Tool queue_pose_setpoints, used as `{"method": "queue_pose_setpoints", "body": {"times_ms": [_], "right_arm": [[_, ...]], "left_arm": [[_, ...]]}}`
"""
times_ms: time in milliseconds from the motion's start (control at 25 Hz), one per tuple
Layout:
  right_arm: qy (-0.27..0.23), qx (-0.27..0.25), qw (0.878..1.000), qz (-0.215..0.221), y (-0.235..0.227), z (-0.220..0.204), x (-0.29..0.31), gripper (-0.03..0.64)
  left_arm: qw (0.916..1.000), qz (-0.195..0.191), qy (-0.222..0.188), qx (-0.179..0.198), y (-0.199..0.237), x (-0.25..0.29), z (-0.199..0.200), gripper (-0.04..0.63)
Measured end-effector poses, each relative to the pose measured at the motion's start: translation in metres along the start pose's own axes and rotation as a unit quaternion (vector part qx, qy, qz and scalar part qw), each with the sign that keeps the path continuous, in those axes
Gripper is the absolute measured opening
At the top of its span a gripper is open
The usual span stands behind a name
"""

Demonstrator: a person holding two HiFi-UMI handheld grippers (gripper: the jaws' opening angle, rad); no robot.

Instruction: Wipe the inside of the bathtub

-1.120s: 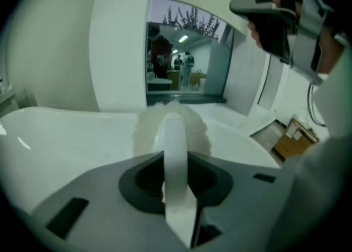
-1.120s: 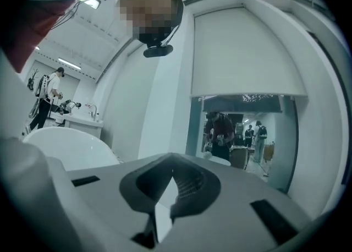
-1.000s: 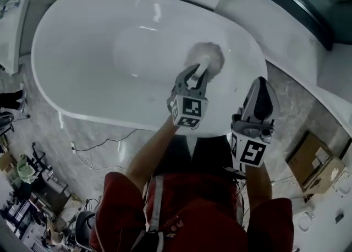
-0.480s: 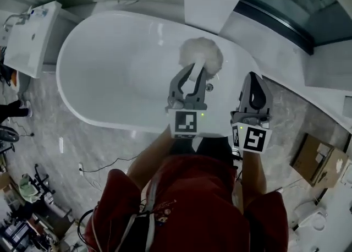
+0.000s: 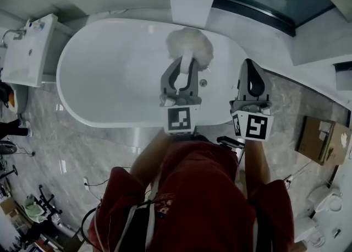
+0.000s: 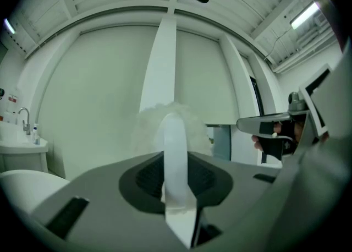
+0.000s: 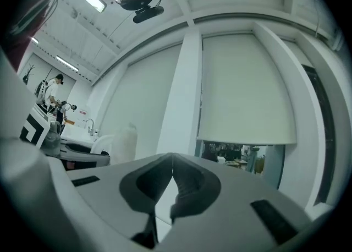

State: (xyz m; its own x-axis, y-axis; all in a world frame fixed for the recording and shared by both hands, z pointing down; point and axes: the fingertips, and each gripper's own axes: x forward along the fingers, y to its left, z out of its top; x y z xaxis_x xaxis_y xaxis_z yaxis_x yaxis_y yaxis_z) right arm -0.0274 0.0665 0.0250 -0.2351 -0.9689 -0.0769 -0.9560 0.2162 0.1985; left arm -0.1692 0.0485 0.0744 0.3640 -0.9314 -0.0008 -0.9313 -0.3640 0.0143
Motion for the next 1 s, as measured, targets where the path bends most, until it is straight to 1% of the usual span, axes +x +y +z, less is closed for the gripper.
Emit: {"method": "queue_pose_setpoints", "body": {"times_ms": [40,120,160,280,320,440,520,560,640,760,880,1000], "right_arm": [[-0.003,0.003,1.000,-0.001,0.000,0.003,-0.011,0.012],[-0.006,0.009,1.000,-0.003,0.002,0.007,-0.034,0.012],[-0.007,0.010,1.000,-0.004,0.004,0.008,-0.047,0.012],[-0.008,0.016,1.000,-0.011,0.015,0.011,-0.085,0.011],[-0.007,0.024,1.000,-0.014,0.018,0.011,-0.099,0.012],[-0.008,0.046,0.998,-0.031,0.021,0.016,-0.135,0.012],[-0.013,0.058,0.997,-0.043,0.017,0.023,-0.151,0.012],[-0.014,0.065,0.997,-0.049,0.016,0.026,-0.160,0.012],[-0.014,0.073,0.995,-0.060,0.016,0.029,-0.178,0.012],[-0.015,0.066,0.995,-0.069,0.017,0.036,-0.194,0.012],[-0.017,0.056,0.995,-0.082,0.028,0.044,-0.204,0.012],[-0.024,0.050,0.993,-0.106,0.039,0.052,-0.210,0.012]], "left_arm": [[1.0000,-0.003,-0.003,0.009,-0.007,-0.008,0.003,0.092],[0.9992,-0.013,-0.006,0.038,-0.020,-0.026,0.007,0.092],[0.9989,-0.015,-0.007,0.044,-0.027,-0.036,0.009,0.092],[0.9998,-0.013,-0.004,0.017,-0.043,-0.067,0.018,0.092],[0.9997,-0.018,-0.002,0.016,-0.049,-0.076,0.019,0.092],[0.9979,-0.044,0.000,0.047,-0.070,-0.104,0.026,0.092],[0.9977,-0.047,-0.004,0.048,-0.079,-0.120,0.036,0.092],[0.9979,-0.046,-0.005,0.046,-0.081,-0.129,0.041,0.092],[0.9975,-0.045,0.000,0.054,-0.084,-0.147,0.045,0.092],[0.9976,-0.046,0.001,0.052,-0.085,-0.165,0.053,0.092],[0.9968,-0.056,-0.013,0.055,-0.077,-0.177,0.061,0.092],[0.9953,-0.071,-0.035,0.055,-0.064,-0.183,0.070,0.092]]}}
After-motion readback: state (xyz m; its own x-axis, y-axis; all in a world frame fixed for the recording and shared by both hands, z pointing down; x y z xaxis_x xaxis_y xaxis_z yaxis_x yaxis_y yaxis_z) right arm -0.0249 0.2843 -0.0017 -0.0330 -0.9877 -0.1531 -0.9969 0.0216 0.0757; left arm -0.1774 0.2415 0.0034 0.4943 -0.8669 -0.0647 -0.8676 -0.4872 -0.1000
